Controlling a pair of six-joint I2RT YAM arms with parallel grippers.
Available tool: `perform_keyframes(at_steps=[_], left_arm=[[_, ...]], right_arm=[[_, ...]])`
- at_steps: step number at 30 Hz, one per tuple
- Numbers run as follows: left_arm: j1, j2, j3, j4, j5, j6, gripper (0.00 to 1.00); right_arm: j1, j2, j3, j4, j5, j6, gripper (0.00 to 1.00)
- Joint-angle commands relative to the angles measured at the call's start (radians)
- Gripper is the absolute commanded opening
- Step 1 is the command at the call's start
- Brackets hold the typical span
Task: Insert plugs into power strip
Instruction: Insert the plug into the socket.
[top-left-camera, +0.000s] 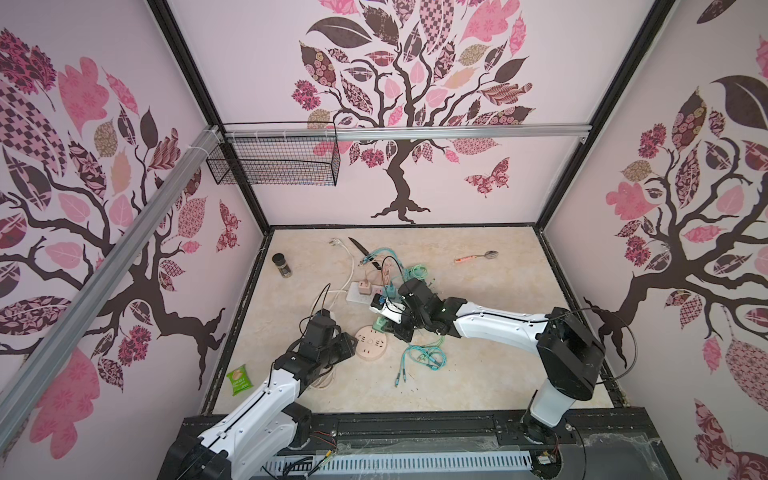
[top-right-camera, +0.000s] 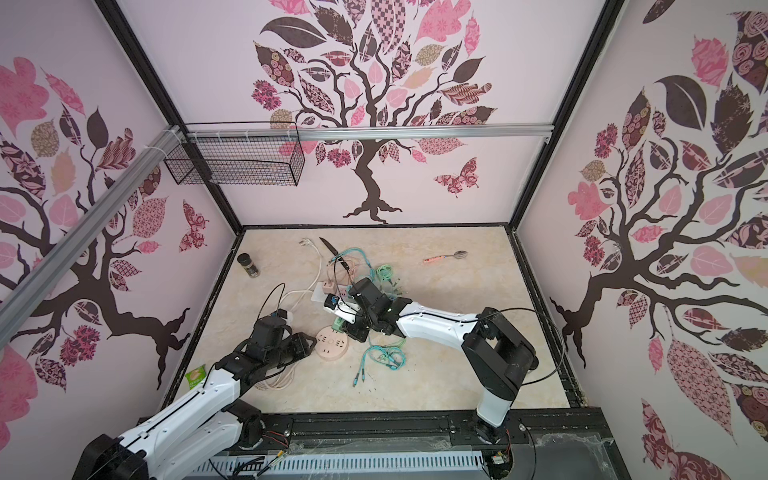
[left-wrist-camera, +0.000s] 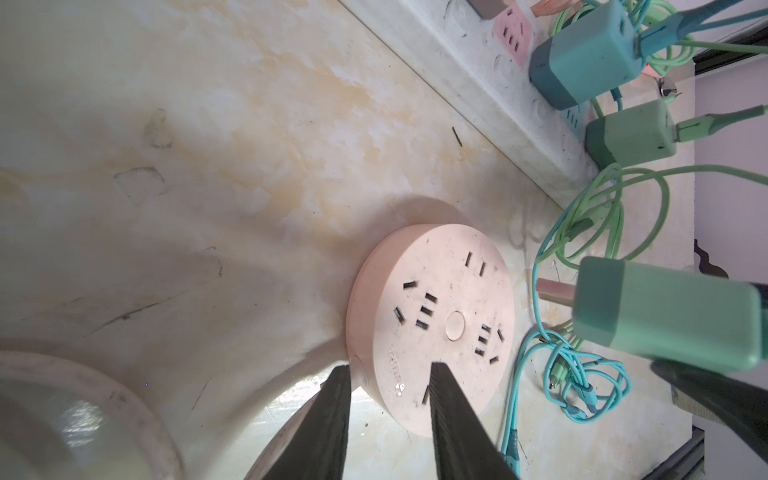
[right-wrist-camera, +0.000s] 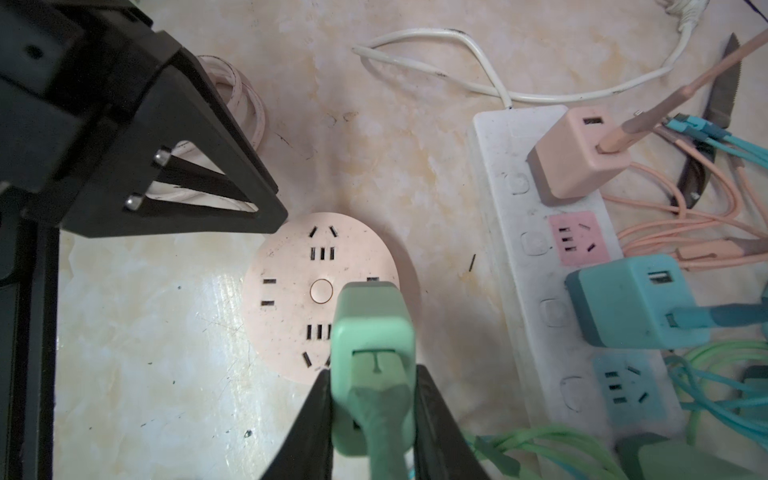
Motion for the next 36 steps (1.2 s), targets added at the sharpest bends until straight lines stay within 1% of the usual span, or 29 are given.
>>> perform_keyframes(at_steps=[1, 12, 18, 26, 36], left_arm=[[0.006, 0.009, -0.028, 0.042, 0.014, 0.004, 0.35], [0.006, 0.052, -0.046, 0.079, 0.020, 0.013, 0.34], [0.008, 0.075, -0.049, 0.090, 0.023, 0.018, 0.31], [0.007, 0.080, -0.051, 0.091, 0.020, 0.024, 0.28], [0.009, 0.076, -0.054, 0.090, 0.017, 0.028, 0.27]], right_arm=[[0.009, 0.051, 0.054, -0.036, 0.014, -0.032, 0.08], [0.024, 0.124, 0.114, -0.085, 0.020, -0.078, 0.08], [0.030, 0.147, 0.140, -0.106, 0.034, -0.097, 0.07], [0.037, 0.176, 0.179, -0.152, 0.071, -0.122, 0.07], [0.048, 0.206, 0.236, -0.218, 0.115, -0.122, 0.07]])
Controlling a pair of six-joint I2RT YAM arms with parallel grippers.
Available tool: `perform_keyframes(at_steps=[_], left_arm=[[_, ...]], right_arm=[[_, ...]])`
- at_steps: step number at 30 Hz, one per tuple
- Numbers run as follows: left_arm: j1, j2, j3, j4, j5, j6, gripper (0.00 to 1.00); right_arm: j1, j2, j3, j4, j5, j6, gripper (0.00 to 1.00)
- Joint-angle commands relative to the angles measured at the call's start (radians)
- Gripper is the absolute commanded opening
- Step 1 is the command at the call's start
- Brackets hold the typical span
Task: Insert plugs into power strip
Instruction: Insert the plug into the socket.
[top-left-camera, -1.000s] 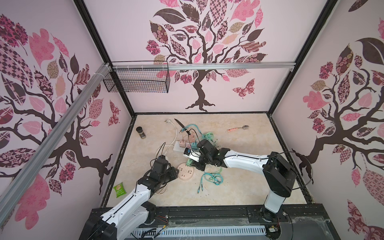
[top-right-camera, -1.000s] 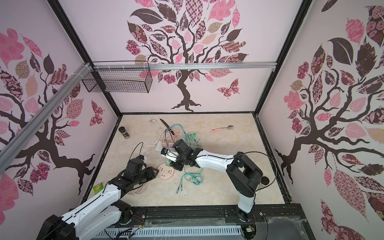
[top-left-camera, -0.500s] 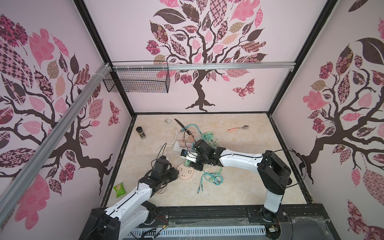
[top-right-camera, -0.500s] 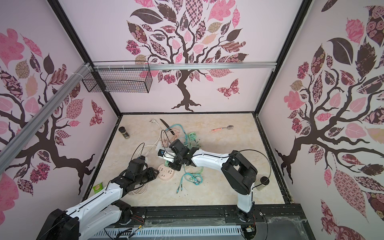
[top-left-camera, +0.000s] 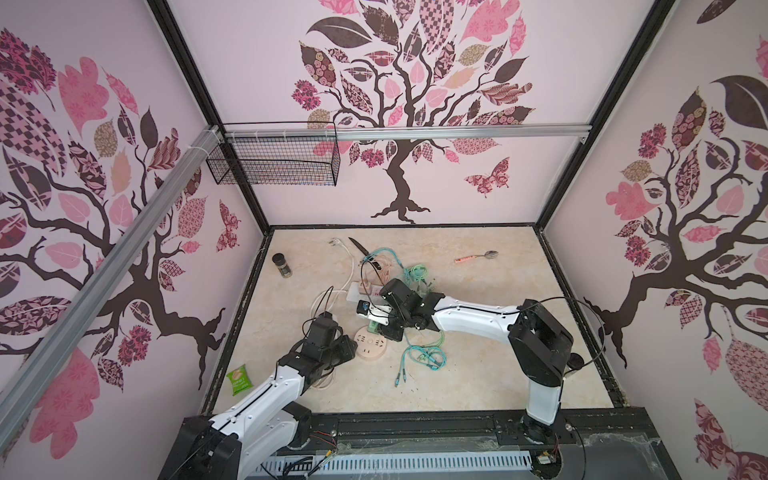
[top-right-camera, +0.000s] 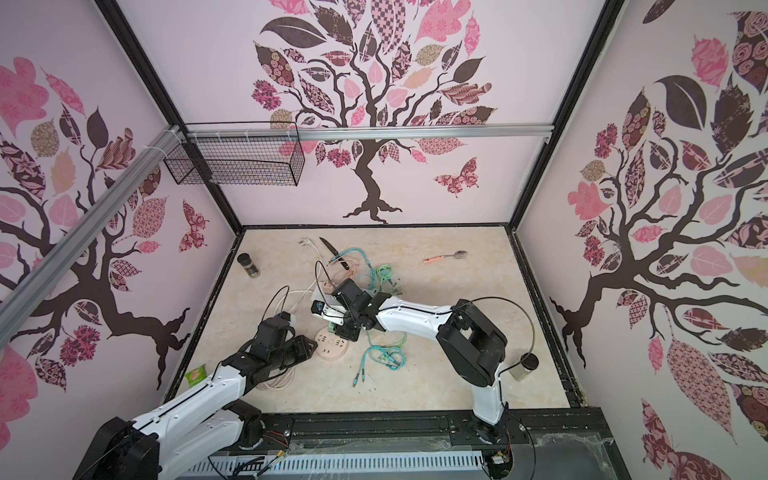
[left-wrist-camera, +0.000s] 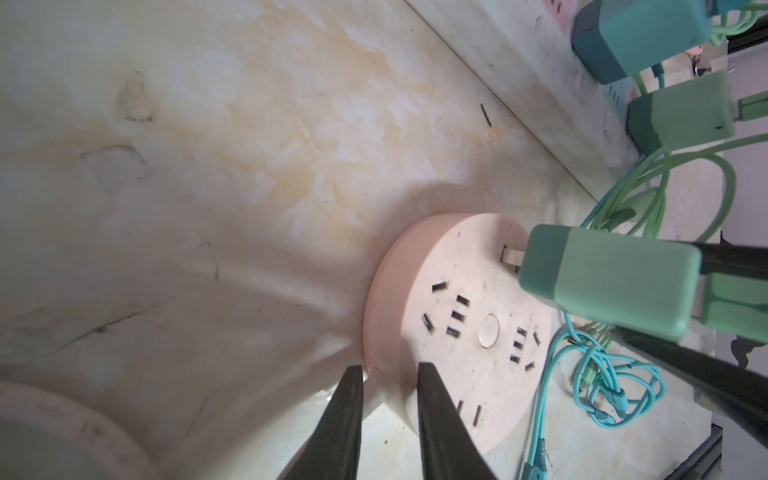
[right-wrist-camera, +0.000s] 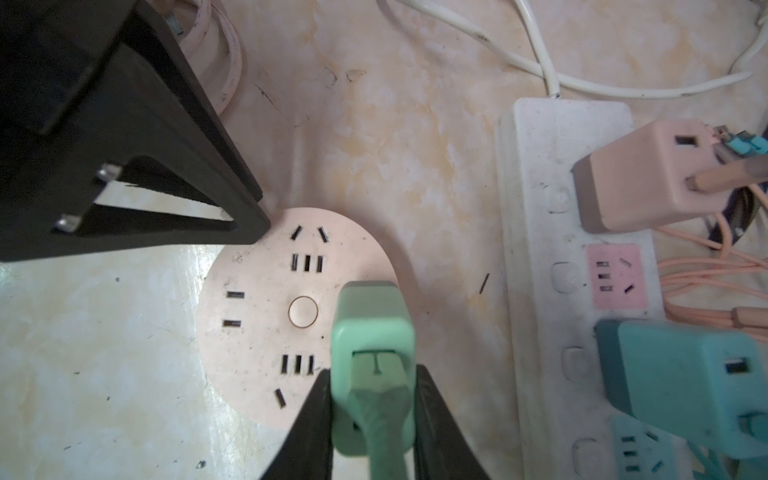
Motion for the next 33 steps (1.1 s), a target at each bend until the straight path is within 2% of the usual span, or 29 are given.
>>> perform_keyframes(at_steps=[1, 15, 33], left_arm=[[0.004, 0.001, -0.022, 0.017, 0.000, 0.013, 0.27], [0.005, 0.001, -0.031, 0.031, -0.003, 0.016, 0.26], [0.023, -0.013, -0.044, 0.035, -0.014, 0.020, 0.26]], right_arm=[[0.007, 0.049, 0.047, -0.064, 0.036, -0.008, 0.07], [0.016, 0.130, 0.159, -0.179, 0.097, 0.027, 0.08], [0.018, 0.225, 0.242, -0.312, 0.138, 0.003, 0.08]])
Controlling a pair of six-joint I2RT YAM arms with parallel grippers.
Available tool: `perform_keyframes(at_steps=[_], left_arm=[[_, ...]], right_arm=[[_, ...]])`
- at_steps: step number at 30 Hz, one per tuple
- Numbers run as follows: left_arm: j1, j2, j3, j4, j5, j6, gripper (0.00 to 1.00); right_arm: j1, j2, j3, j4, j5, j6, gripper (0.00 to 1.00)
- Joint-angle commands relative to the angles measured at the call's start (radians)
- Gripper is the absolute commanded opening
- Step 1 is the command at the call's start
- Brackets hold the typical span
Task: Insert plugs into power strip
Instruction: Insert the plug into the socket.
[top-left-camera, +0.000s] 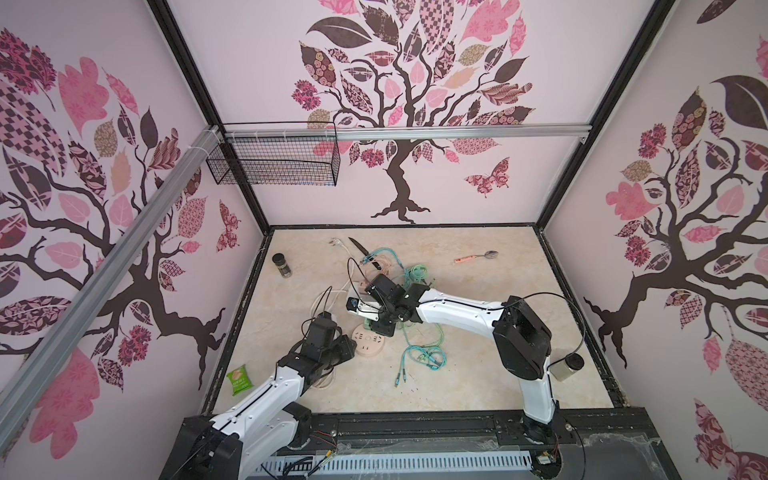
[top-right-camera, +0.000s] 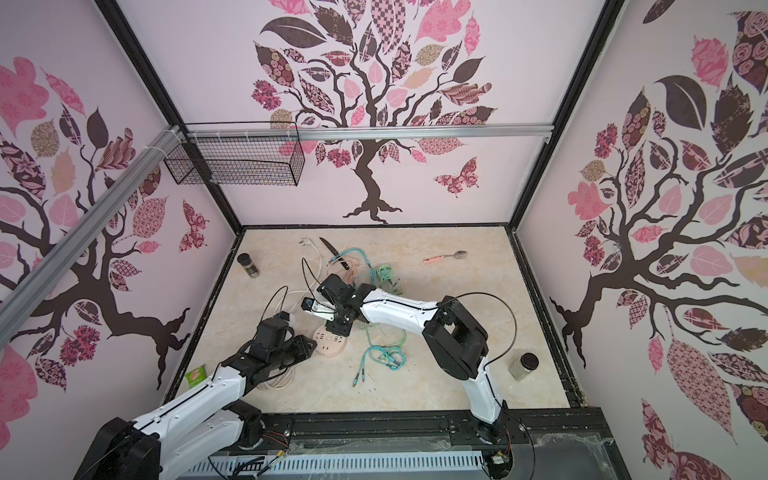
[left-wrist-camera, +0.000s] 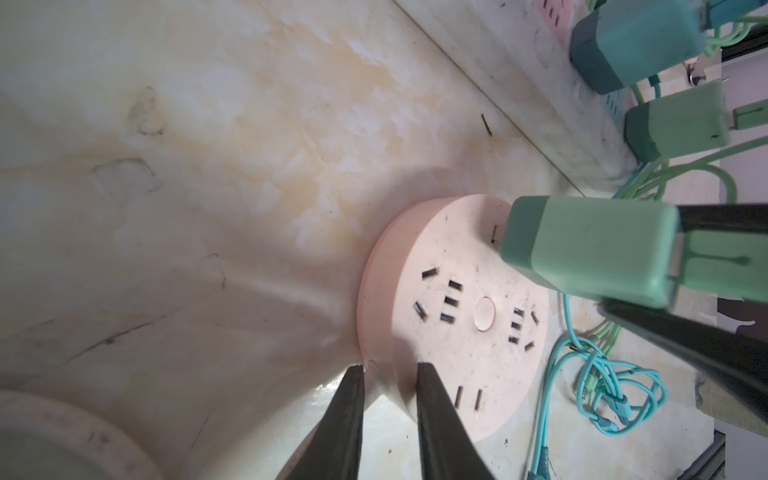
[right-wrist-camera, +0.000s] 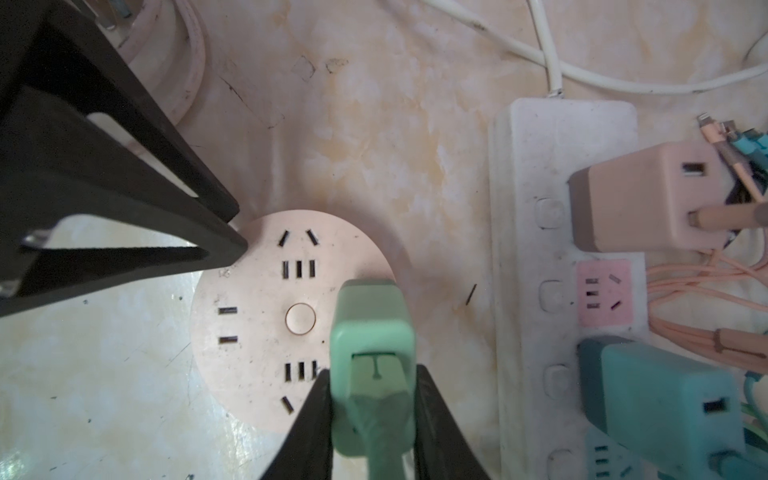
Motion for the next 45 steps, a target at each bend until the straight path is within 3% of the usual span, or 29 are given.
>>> perform_keyframes(at_steps=[1, 36, 45], left_arm=[[0.011, -0.013, -0.032, 0.007, -0.012, 0.013, 0.26], [0.037, -0.074, -0.056, 0.000, -0.009, 0.006, 0.26], [0.041, -0.085, -0.060, 0.002, -0.010, 0.004, 0.26]], right_arm=[[-0.001, 0.096, 0.002, -0.104, 0.058, -0.004, 0.08], [-0.001, 0.261, 0.052, -0.271, 0.134, 0.015, 0.08], [-0.001, 0.203, 0.008, -0.238, 0.060, 0.046, 0.12]])
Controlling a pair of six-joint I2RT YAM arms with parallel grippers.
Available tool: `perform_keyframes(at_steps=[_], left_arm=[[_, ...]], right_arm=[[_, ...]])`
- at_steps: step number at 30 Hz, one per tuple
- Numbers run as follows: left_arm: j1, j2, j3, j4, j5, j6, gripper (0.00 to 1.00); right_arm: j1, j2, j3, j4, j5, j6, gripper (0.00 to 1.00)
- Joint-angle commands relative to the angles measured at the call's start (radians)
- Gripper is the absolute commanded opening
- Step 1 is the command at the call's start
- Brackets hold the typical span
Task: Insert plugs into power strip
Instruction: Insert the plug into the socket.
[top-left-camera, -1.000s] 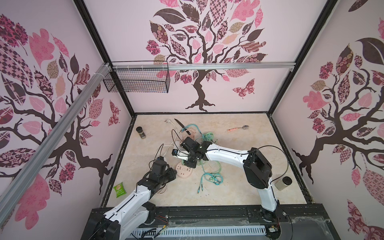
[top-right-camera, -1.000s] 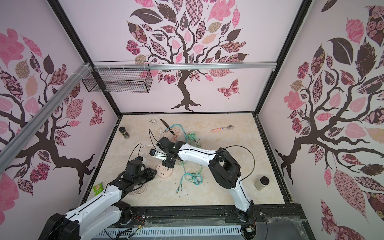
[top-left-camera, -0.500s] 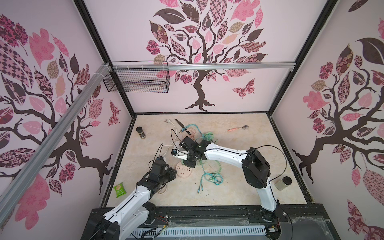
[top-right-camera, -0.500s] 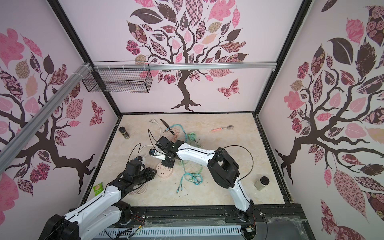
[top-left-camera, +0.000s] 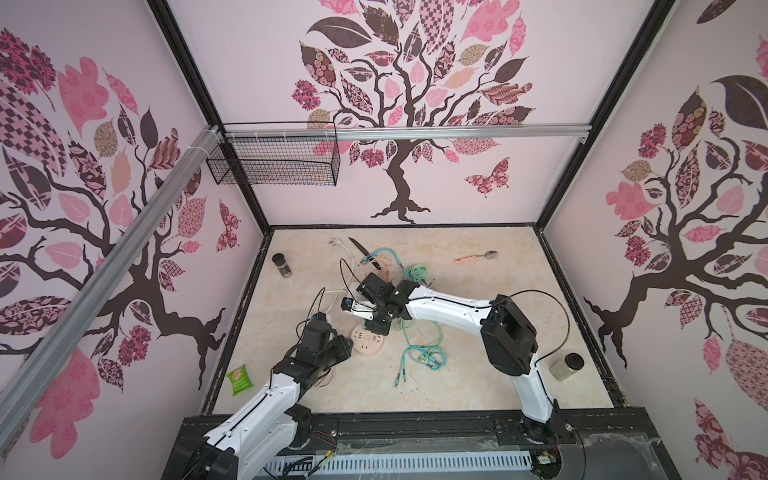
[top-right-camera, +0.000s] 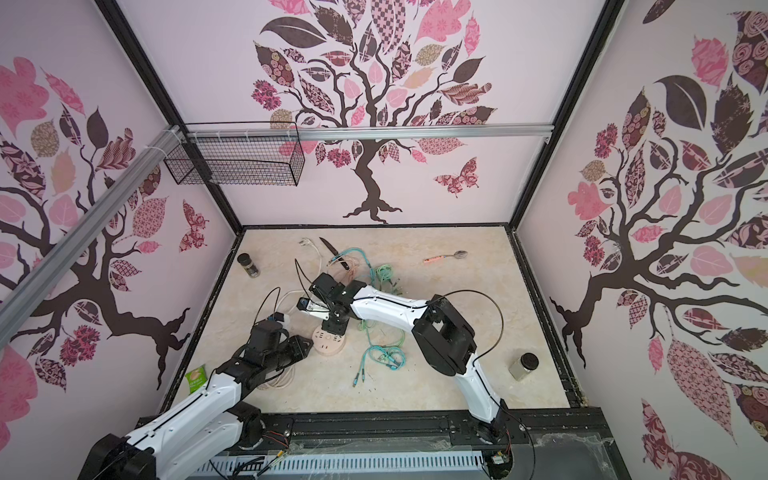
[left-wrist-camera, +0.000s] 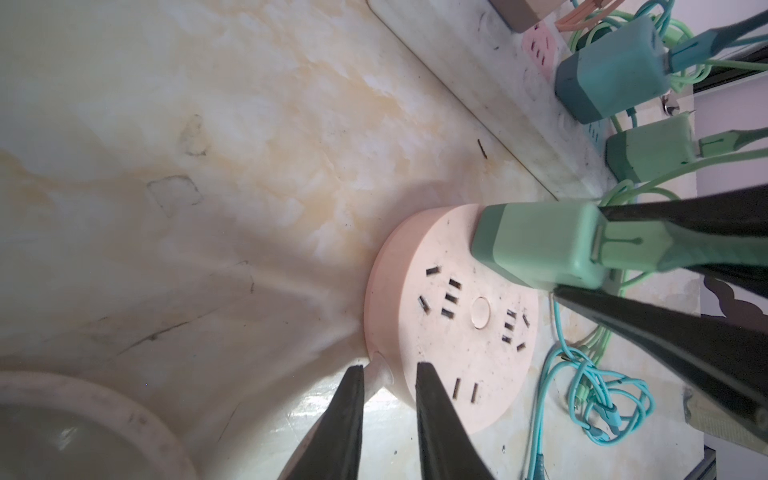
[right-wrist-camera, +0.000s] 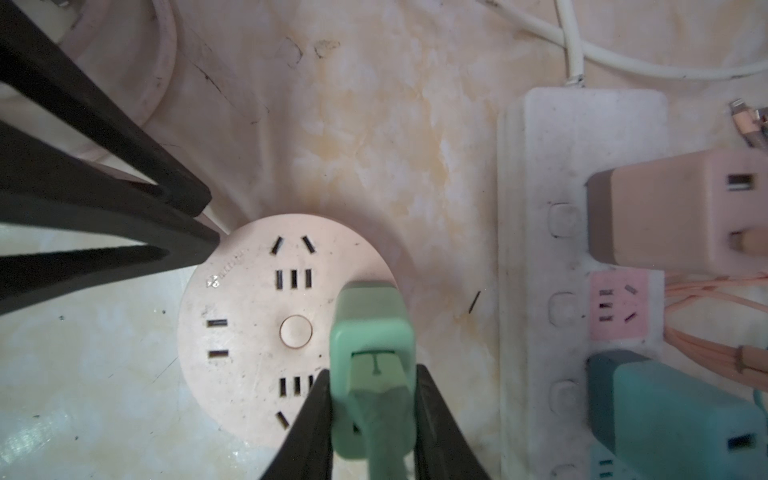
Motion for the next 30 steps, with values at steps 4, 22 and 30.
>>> perform_keyframes(at_steps=[4, 22, 30], left_arm=[[0.008, -0.006, -0.021, -0.007, -0.005, 0.008, 0.26], [0.009, -0.051, 0.032, -0.085, -0.011, 0.009, 0.31], [0.010, -0.084, 0.088, -0.149, -0.029, 0.010, 0.40]], right_arm=[[-0.012, 0.041, -0.108, -0.093, -0.008, 0.053, 0.23], [-0.013, -0.216, -0.115, -0.042, -0.067, 0.146, 0.55], [-0.041, -0.411, -0.246, -0.016, -0.133, 0.196, 0.60]])
